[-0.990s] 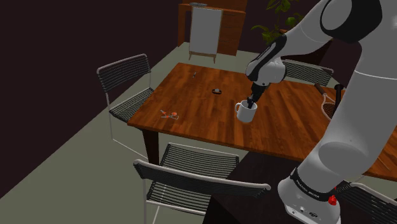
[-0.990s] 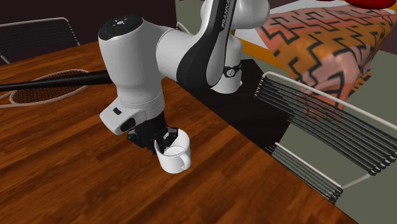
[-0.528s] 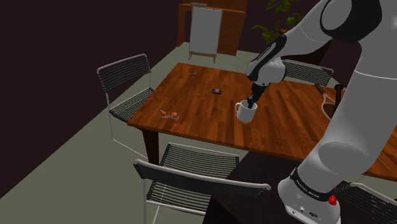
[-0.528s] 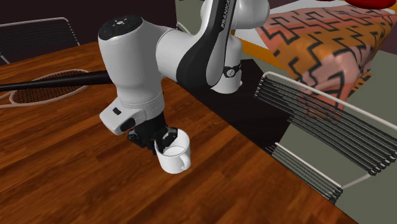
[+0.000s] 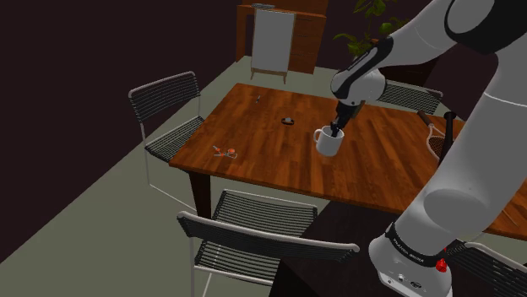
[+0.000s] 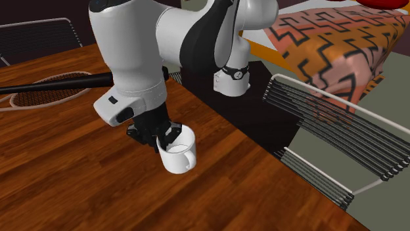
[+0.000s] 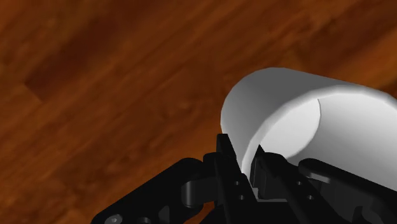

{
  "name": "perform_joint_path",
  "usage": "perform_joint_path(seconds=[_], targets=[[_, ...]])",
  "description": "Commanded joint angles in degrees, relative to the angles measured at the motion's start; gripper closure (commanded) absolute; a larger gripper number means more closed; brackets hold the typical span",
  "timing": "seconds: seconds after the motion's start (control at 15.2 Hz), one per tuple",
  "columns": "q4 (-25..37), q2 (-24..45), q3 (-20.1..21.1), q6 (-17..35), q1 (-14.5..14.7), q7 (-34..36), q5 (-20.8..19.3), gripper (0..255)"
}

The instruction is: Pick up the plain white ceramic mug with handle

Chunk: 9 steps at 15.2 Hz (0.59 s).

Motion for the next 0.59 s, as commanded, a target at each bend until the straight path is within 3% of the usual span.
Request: perform_joint_path(seconds=[0.0,0.53], targets=[[0.13,-1.48,-0.34,-1.34,0.25,1.06,-1.43,255],[1.37,-5.58,-0.81,-5.93,0.56,3.74,-5.12,255]])
